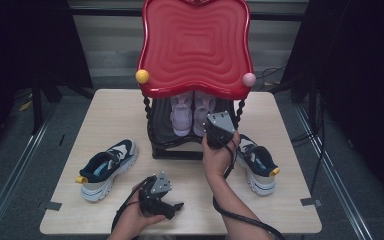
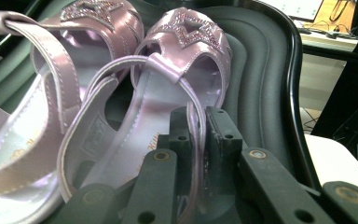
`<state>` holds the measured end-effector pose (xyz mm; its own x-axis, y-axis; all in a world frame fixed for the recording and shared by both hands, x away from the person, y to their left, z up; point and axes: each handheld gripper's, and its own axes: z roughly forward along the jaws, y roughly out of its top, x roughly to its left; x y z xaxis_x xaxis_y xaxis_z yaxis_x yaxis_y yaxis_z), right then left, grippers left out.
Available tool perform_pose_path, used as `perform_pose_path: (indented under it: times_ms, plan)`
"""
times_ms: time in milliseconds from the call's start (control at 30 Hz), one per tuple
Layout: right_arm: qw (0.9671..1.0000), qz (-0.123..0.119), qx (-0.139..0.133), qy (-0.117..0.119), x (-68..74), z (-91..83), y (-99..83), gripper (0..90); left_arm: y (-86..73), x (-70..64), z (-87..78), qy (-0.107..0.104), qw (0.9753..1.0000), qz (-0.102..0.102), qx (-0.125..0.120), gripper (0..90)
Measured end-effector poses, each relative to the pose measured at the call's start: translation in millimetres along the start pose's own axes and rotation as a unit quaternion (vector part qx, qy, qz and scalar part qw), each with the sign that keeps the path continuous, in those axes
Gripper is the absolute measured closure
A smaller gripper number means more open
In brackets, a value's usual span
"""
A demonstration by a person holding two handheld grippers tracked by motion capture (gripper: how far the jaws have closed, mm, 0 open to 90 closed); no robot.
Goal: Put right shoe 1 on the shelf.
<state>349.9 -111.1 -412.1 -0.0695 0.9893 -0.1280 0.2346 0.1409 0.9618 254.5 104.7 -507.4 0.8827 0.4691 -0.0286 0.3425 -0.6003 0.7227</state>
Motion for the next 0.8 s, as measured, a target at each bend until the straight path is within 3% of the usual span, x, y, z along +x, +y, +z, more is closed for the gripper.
perform_pose_path:
  times_ms: [233, 467, 800]
  plan:
    - [0.9999, -0.009, 0.001, 0.008, -4.2, -0.2, -0.2, 78.3, 0.0, 0.0, 0.0, 0.0, 1.0, 0.0, 0.0, 13.1]
    - [0.9998, -0.005, 0.007, 0.018, -9.5, -1.3, 3.4, 63.8, 0.1, 0.2, -0.1, 0.0, 1.0, 0.002, 0.002, 13.1]
    - [0.9987, -0.005, 0.008, 0.051, -14.3, -12.8, 8.6, 53.8, 0.0, 0.1, -0.1, 0.0, 1.0, 0.001, 0.001, 13.1]
